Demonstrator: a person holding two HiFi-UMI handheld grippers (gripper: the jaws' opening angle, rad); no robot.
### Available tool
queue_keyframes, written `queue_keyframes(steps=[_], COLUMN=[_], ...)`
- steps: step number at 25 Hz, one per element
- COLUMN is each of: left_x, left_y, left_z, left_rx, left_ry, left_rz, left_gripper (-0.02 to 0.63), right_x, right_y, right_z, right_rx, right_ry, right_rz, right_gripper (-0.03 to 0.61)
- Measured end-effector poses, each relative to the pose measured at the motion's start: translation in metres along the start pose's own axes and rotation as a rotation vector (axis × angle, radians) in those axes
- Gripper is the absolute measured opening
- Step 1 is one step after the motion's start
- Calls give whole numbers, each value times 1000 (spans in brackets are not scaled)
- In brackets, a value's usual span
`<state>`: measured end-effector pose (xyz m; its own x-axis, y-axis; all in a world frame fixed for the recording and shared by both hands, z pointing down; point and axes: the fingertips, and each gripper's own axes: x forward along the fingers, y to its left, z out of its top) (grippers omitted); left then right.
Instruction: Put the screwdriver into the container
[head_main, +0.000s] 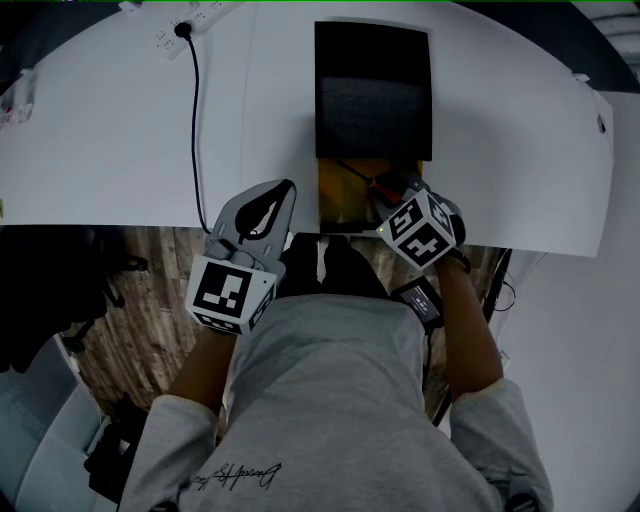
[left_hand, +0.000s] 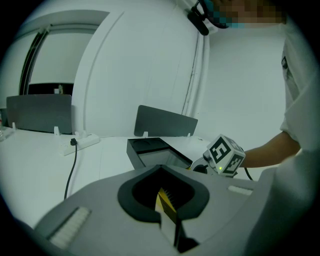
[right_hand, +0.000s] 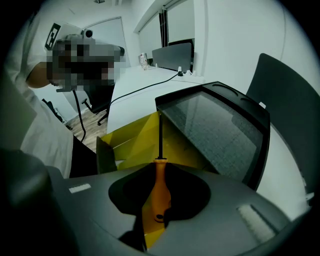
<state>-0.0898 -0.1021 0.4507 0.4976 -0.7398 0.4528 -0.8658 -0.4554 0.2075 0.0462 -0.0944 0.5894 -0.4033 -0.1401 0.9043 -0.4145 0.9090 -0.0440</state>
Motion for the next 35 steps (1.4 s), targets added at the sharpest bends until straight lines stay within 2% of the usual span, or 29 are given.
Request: queue_keyframes(steps=[18,35], left_x=[0,-1], left_y=[10,16], left_z=[-2,-2], left_rx=[-13,-17], left_ry=[6,3], left_rz=[9,10], left_gripper=[2,2], right_x=[17,22], right_y=[1,2], right_z=[0,-1], right_rx=[-33,-66], right_ry=[86,136], right_rz=[17,-20], right_gripper=[86,89])
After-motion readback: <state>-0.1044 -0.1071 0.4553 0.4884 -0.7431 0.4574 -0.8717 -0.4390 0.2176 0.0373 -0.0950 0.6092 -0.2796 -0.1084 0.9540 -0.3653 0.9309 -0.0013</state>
